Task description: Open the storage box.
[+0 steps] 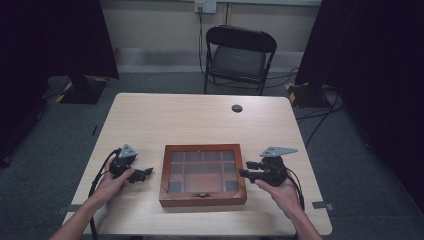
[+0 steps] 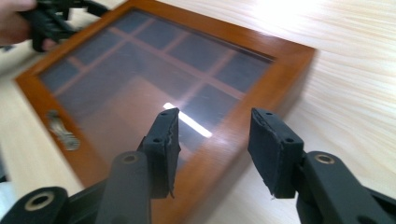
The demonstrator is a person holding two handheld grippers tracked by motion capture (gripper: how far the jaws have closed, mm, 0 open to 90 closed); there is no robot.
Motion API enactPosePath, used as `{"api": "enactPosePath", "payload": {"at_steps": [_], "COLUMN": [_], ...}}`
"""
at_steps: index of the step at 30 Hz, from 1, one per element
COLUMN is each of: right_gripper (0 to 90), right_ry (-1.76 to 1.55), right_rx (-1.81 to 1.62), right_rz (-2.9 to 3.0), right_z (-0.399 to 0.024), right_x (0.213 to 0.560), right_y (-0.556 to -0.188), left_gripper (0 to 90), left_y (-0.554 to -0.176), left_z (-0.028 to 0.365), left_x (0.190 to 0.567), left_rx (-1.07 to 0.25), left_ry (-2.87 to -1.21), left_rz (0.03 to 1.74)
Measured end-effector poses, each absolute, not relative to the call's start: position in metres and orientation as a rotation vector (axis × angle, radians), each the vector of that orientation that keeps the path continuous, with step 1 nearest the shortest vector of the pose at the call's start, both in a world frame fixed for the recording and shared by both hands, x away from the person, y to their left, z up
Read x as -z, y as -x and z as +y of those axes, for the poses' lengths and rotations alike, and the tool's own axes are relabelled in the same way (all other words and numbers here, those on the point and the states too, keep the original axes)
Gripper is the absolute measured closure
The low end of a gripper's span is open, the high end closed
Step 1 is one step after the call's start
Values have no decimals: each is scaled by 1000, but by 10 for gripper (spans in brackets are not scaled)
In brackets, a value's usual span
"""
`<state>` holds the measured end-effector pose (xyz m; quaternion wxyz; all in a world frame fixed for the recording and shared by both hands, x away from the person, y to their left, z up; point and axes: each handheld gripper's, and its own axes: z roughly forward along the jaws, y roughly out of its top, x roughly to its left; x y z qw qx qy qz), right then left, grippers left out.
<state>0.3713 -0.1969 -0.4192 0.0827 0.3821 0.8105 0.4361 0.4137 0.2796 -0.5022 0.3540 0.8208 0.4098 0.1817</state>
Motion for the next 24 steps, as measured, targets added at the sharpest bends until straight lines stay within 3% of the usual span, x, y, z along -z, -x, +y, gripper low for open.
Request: {"api": "enactPosePath", "payload": {"at_steps": [24], "right_gripper": [640], "right_ry": [-824], "right_rx": [-1411], "right_rz": [2666], "right_z": [-113], "right_x": [403], "right_y": [-361], "left_gripper": [84], "left_y": [-414], "left_z": [280], "left_x": [502], "left_rx": [-466], "left_ry": [-2123], "left_rz": [1057]}}
